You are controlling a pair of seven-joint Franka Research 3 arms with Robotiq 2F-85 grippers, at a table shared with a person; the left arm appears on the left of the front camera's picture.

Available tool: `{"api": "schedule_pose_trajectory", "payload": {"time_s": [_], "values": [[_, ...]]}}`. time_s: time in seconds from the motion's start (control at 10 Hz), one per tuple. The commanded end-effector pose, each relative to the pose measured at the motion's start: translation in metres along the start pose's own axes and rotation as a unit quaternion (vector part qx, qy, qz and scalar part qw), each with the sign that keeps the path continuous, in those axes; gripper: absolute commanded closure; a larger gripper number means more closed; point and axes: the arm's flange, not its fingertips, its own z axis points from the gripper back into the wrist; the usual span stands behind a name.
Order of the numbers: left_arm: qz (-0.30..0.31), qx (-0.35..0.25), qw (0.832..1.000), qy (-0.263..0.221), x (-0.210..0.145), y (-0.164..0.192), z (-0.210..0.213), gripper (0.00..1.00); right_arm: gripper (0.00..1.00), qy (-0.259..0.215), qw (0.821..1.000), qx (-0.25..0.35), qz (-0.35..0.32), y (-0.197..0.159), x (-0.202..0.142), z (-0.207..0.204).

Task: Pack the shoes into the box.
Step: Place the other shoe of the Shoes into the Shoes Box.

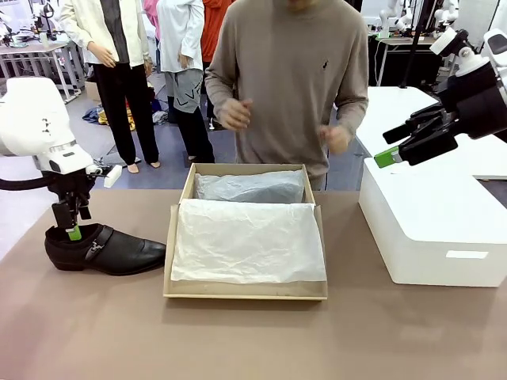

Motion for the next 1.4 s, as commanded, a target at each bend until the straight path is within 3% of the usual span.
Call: {"api": "schedule_pose_trajectory", "payload": {"time_s": [0.0, 0.8, 0.9, 1.3], "values": [[-0.001, 0.007, 1.0, -0.013, -0.003, 0.002, -0.007, 0.0, 0.0, -0.01, 1.0, 0.008, 0.01, -0.004, 0.001, -0.001], [-0.011, -0.007, 1.0, -0.013, -0.002, 0.011, -0.037, 0.0, 0.0, -0.01, 1.0, 0.008, 0.01, -0.004, 0.001, -0.001], [-0.012, -0.016, 1.0, -0.015, -0.002, 0.012, -0.037, 0.11, 0.0, -0.01, 1.0, 0.008, 0.01, -0.004, 0.001, -0.001], [-0.012, -0.022, 1.0, -0.018, -0.004, 0.01, -0.035, 0.86, 0.0, -0.01, 1.0, 0.008, 0.01, -0.004, 0.001, -0.001]]}}
